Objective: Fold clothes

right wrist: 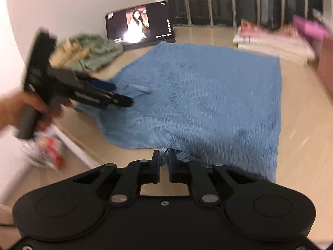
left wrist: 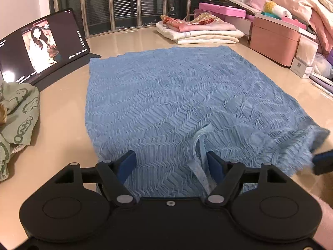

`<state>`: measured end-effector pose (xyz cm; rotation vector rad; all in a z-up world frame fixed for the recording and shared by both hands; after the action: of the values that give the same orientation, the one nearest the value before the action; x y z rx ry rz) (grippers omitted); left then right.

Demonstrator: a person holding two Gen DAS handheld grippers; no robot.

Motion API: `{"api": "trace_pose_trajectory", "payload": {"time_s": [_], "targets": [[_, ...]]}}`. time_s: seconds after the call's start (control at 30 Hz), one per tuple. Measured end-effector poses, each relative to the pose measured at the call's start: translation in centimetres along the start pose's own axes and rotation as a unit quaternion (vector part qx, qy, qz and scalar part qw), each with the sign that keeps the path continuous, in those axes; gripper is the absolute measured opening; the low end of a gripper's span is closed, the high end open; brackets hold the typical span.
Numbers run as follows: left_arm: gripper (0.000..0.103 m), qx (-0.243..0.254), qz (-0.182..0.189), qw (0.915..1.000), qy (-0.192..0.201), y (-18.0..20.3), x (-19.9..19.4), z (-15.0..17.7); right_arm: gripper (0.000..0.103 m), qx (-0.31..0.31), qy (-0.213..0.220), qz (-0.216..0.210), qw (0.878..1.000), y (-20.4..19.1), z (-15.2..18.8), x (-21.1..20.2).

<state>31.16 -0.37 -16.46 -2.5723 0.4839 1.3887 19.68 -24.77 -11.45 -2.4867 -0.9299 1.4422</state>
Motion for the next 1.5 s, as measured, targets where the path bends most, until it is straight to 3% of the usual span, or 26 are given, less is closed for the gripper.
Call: {"api": "trace_pose_trajectory", "payload": {"time_s": [0.07,0.17,0.23,0.27,0.37,0.47,0.57,0.67,0.73,0.77,0.83,1.0,1.07,1.33,1.5], "targets": [[0.075,-0.001,-0.002,1.0,0.0,0.1,0.0,0.0,0.0,0.042,-0.001,-0.058,0.997,1.0,0.5,-0.9],[0.077,-0.001,-0.003,1.0,0.001,0.1,0.1,-0.1,0.001,0.092,-0.009,-0.135,0.987,2.1,1.1,-1.8],[0.077,-0.004,-0.003,1.0,-0.003,0.1,0.0,-0.2,0.006,0.095,-0.012,-0.143,0.985,2.4,1.5,-2.0],[0.077,-0.01,0.0,0.9999,-0.001,0.0,-0.3,-0.3,0.007,0.093,-0.01,-0.128,0.987,2.6,1.7,-2.1],[0.077,-0.016,0.014,0.9993,0.03,0.4,-2.1,-1.2,0.024,0.082,0.001,-0.065,0.995,2.9,2.1,-2.0],[0.077,0.011,0.036,0.9972,0.065,2.5,-4.4,-2.8,0.027,0.069,0.012,-0.011,0.998,3.0,2.1,-1.7],[0.078,0.061,0.048,0.9961,0.042,5.9,-4.0,-4.8,0.029,0.079,0.009,0.017,0.997,3.6,1.5,-0.6],[0.078,0.111,0.016,0.9937,-0.009,9.0,-0.5,-6.2,0.029,0.077,0.039,-0.001,0.996,4.0,0.5,-0.8],[0.071,0.118,-0.006,0.9922,-0.039,9.9,2.4,-6.9,0.04,0.067,0.061,-0.016,0.996,4.1,-0.2,-1.1],[0.065,0.111,0.0,0.9928,-0.044,9.9,3.2,-7.2,0.049,0.057,0.064,-0.022,0.996,4.1,-0.4,-1.1],[0.063,0.091,0.026,0.994,-0.055,9.9,4.4,-7.6,0.053,0.022,0.053,-0.032,0.998,3.7,-0.4,-0.8],[0.063,0.08,0.031,0.9949,-0.053,10.1,4.9,-7.8,0.063,-0.084,0.018,0.014,0.996,1.7,0.2,1.6],[0.064,0.077,0.03,0.9952,-0.052,10.1,4.9,-7.7,0.068,-0.12,0.023,0.029,0.992,0.4,0.1,2.3],[0.065,0.078,0.027,0.9957,-0.043,10.3,4.8,-7.6,0.063,-0.148,0.035,-0.04,0.988,-2.6,0.5,1.7],[0.065,0.077,0.028,0.996,-0.037,10.3,4.8,-7.6,0.061,-0.113,0.018,-0.063,0.991,-1.8,2.1,0.8]]}}
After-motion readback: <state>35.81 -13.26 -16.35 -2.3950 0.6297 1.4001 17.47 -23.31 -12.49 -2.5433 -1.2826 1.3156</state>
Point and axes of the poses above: each gripper's, at about its wrist camera, not at the fingertips, and x roughly the way its jaws point, y to its right, z to its underside, the point moved 6 cm from there along x, roughly the way its jaws point, and after that the axes turned 12 degrees about -y, right-handed, at the moved point
